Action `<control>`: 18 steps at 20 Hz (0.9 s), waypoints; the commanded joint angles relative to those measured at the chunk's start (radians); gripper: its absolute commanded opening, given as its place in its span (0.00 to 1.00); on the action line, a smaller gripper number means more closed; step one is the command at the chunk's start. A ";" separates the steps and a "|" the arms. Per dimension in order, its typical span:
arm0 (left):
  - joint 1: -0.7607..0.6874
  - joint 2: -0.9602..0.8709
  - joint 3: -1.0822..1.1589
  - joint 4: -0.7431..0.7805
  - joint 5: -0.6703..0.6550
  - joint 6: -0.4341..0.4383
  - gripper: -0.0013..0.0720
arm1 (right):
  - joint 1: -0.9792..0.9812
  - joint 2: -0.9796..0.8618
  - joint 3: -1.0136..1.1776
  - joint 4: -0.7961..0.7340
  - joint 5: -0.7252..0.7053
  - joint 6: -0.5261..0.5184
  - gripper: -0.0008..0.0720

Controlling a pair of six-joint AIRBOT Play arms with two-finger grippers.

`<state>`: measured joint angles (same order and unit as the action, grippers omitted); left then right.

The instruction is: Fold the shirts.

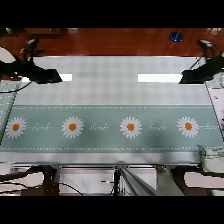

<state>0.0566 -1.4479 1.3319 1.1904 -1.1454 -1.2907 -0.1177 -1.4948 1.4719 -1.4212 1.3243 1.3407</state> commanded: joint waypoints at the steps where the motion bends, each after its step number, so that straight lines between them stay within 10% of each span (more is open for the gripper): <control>1: -0.053 -0.055 0.001 0.042 -0.064 -0.013 0.73 | 0.181 -0.043 0.010 -0.078 0.043 0.029 0.54; 6: -0.063 -0.074 0.002 0.112 -0.077 -0.116 0.63 | 0.182 -0.048 0.010 -0.073 0.066 0.186 0.55; 18: -0.170 -0.087 0.085 0.239 -0.063 -0.117 0.67 | 0.139 -0.020 -0.095 -0.028 0.010 0.128 0.55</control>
<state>-0.1032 -1.5276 1.4094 1.4147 -1.2194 -1.4067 0.0231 -1.5204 1.3853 -1.4670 1.3746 1.4704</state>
